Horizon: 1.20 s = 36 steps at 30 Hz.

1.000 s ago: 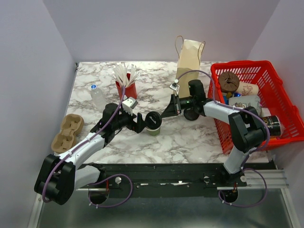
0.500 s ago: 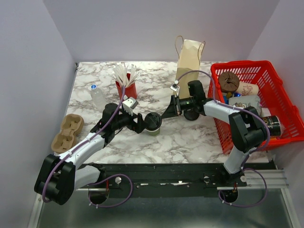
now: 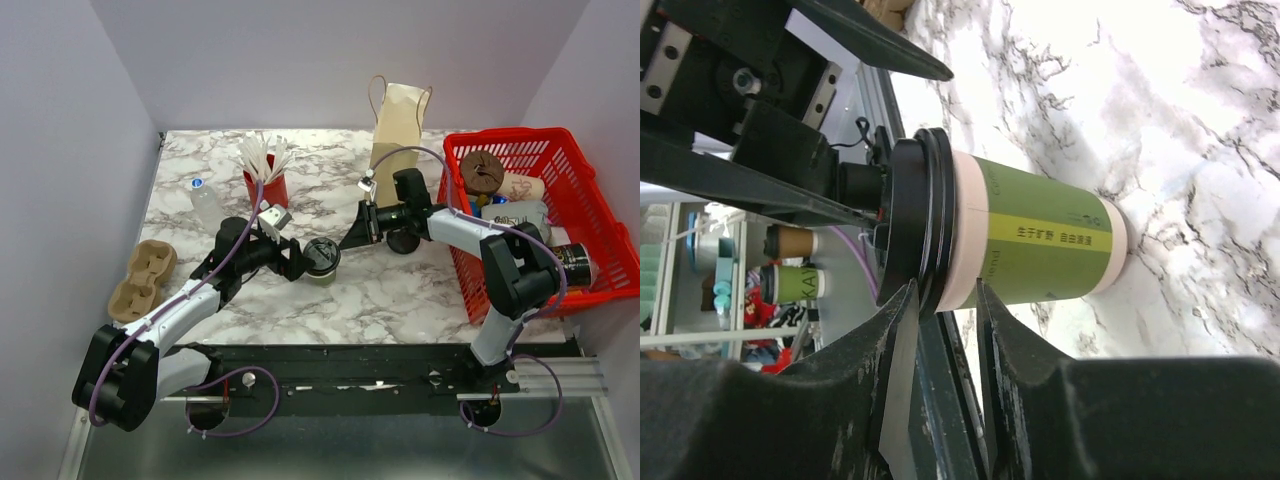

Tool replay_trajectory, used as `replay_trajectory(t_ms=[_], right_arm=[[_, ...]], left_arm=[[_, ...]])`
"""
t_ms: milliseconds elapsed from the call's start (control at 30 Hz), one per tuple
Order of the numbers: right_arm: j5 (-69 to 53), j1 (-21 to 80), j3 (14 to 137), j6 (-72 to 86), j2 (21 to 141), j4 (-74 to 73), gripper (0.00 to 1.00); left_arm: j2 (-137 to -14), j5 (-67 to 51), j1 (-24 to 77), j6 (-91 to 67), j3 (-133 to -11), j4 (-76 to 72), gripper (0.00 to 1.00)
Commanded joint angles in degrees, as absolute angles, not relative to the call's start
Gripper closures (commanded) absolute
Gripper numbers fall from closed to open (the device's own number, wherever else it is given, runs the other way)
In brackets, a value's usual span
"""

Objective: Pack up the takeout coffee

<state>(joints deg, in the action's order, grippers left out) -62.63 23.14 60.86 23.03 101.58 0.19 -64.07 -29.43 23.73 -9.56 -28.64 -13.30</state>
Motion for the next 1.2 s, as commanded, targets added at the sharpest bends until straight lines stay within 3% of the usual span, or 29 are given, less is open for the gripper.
replay_trajectory(t_ms=[0, 1167], right_arm=[[-61.17, 23.2, 62.4, 20.39, 103.18, -2.28, 0.62], [-57.65, 25.49, 66.18, 14.5, 101.69, -8.88, 0.57]], left_arm=[[-64.25, -31.29, 23.73, -9.76, -28.3, -15.38, 0.04], [-66.18, -33.57, 23.73, -10.28, -28.65, -17.49, 0.04]])
